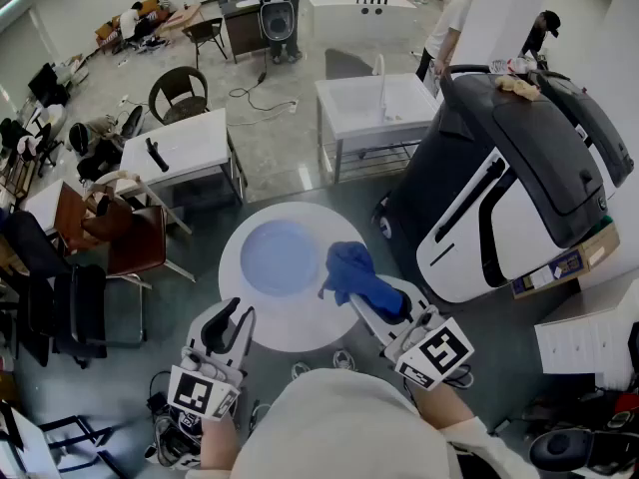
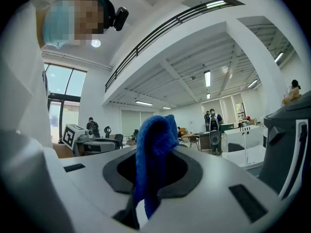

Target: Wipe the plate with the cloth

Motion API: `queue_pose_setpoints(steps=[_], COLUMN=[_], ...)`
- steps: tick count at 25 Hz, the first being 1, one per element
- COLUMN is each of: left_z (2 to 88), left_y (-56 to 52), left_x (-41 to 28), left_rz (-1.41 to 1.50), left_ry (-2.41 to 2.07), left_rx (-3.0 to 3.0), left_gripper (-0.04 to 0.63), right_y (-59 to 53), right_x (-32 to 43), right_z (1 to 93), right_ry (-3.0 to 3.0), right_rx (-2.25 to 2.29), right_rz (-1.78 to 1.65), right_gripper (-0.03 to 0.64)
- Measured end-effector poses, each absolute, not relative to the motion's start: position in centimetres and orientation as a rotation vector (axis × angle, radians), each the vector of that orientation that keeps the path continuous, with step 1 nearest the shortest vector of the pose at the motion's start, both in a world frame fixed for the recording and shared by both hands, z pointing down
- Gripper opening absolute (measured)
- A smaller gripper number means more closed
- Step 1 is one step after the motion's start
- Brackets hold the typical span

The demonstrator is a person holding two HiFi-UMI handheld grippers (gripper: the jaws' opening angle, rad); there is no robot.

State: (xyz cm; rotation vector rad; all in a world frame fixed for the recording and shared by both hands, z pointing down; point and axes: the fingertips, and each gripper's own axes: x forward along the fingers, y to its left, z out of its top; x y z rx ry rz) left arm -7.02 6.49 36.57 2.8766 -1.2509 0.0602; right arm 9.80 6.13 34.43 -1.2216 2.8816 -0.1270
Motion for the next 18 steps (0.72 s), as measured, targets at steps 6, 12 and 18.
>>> queue_pose_setpoints(steps=[6,12,18], left_z=[36.9,36.8,37.1], left_y=[6.4,6.3,6.8], left_x=[-7.5,-7.8,-7.8], left_rz=[0.081,0.083,0.084], left_ry=[-1.284,-1.347,-1.345], left_rx=[2.868,2.830,2.822], left_gripper=[0.091,0.043,0.037], right_y=[6.0,5.9,5.9], right_x=[9.9,10.1,9.9], right_z=[35.1,36.2,36.4], right_ry=[2.867,2.877,2.880], right_rx=[-1.267,-1.275,-1.265], right_rz=[-0.133,-0.169,-0.181], right_gripper=[0.092,0.092,0.092])
